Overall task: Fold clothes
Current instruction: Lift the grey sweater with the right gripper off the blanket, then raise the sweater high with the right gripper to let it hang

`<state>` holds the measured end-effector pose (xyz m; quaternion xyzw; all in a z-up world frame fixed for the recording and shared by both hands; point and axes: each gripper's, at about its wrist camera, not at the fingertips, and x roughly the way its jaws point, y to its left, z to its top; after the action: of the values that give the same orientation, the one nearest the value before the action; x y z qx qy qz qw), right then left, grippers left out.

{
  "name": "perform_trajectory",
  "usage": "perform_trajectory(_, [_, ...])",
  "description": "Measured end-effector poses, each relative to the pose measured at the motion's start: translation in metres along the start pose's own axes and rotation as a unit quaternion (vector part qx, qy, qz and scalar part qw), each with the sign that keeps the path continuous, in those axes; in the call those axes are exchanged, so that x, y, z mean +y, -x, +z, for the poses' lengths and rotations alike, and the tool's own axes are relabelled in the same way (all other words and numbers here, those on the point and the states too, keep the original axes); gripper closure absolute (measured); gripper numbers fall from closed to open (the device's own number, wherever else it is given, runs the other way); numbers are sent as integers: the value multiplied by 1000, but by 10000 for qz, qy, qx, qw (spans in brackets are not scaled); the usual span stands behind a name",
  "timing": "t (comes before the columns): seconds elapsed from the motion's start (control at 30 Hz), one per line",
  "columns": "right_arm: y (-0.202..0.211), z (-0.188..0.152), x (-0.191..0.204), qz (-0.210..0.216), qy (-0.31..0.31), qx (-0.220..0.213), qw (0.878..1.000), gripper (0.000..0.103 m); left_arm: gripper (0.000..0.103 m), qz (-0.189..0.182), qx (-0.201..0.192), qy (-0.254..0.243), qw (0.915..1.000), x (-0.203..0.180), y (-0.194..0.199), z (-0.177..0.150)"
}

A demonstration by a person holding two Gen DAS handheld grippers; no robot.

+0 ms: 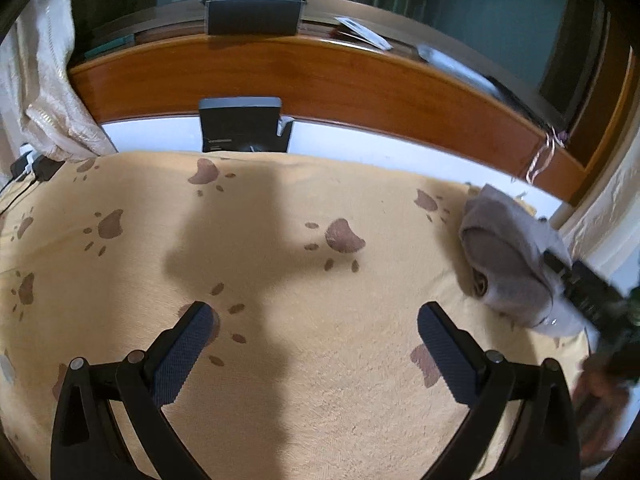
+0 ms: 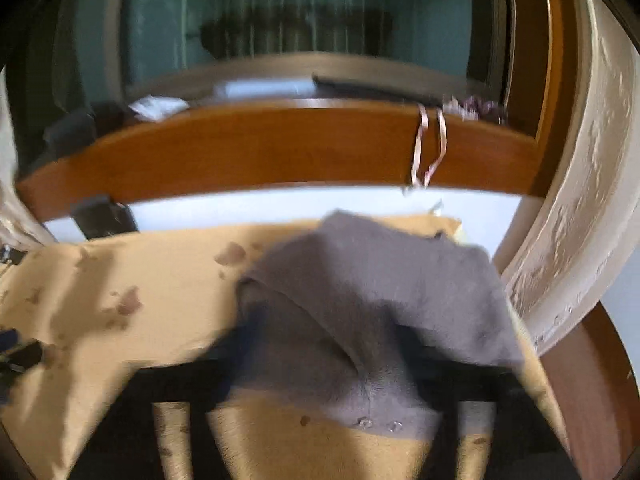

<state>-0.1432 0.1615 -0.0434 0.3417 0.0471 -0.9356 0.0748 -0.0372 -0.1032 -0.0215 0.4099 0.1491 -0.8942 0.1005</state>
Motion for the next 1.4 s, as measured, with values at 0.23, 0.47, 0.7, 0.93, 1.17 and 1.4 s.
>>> perform_trajectory(0.23, [-34,-1,10,-310,175,151,9993,9,0,-25,275,331,9991,16,-15,2])
perform_trajectory(0.47, [-71,-12,0,-698,147,564,9959,21,0,60,375,235,9990,13,-24,-2])
perform_trajectory(0.7, [-45,-11,-34,-877,-735,-71,9934,71,0,71,484,199,9986,10,-31,-5])
perform_trajectory(0.93, [-73,3,-29,-687,-1154,80,9909,25,0,67,430,80,9990,4,-29,-6])
perform_trajectory(1.17, [-33,31,-11,-497,-1076,-897,9889,25,0,108,490,147,9986,8,-34,-6])
perform_trajectory(1.4, [99,70,-10,-366,-1033,-2691,9568,25,0,18,424,138,9990,6,-27,-5])
